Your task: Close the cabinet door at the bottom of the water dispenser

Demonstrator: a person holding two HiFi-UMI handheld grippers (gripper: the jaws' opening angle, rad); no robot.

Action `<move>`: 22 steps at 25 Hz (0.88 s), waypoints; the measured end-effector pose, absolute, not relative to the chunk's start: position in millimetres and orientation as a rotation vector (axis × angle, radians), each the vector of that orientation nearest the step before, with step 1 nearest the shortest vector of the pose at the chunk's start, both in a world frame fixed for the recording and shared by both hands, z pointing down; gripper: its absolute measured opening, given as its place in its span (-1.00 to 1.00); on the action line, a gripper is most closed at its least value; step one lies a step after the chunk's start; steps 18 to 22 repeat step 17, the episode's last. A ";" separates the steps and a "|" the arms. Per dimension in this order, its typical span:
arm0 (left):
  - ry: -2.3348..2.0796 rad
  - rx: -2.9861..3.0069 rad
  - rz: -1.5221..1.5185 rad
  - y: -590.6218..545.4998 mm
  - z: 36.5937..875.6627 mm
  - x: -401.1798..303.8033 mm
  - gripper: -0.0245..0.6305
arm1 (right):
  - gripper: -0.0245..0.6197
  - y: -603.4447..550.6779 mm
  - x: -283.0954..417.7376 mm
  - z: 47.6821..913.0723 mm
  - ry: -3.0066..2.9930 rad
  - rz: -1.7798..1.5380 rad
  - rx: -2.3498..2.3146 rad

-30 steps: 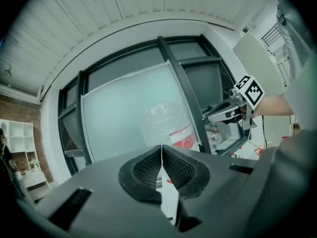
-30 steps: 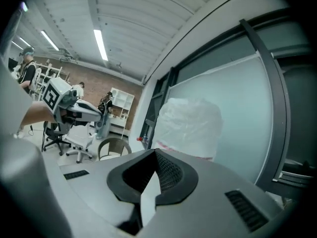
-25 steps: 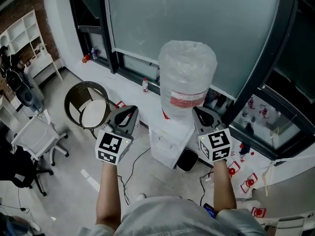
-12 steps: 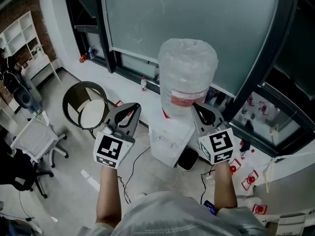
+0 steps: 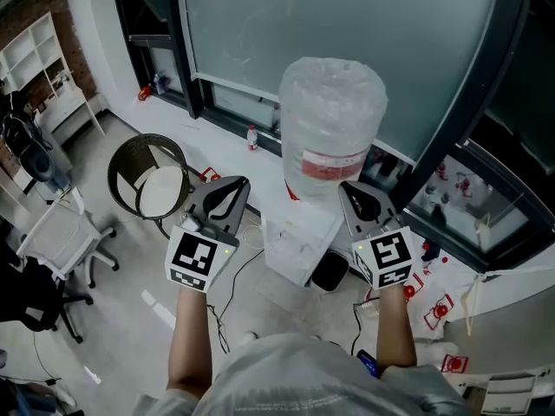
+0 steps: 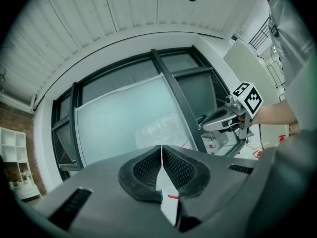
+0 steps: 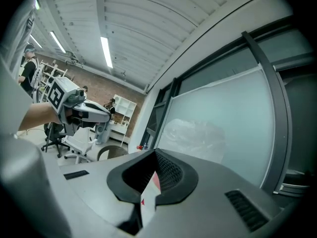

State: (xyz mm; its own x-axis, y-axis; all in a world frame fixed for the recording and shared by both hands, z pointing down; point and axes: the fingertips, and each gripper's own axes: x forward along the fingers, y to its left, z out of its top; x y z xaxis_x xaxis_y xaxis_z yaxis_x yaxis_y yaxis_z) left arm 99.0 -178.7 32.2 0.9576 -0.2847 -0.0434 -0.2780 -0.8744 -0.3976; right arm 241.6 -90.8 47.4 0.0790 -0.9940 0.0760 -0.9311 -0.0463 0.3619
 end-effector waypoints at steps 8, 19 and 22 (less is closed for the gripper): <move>0.405 -2.722 -0.057 -179.6 45.9 96.1 -0.85 | -0.85 -92.0 237.3 62.2 -1.925 -0.233 2.026; 0.384 -2.723 -0.075 -180.4 52.8 95.8 -0.85 | -0.84 -93.7 239.2 71.2 -1.908 -0.214 2.032; 0.384 -2.723 -0.075 -180.4 52.8 95.8 -0.85 | -0.84 -93.7 239.2 71.2 -1.908 -0.214 2.032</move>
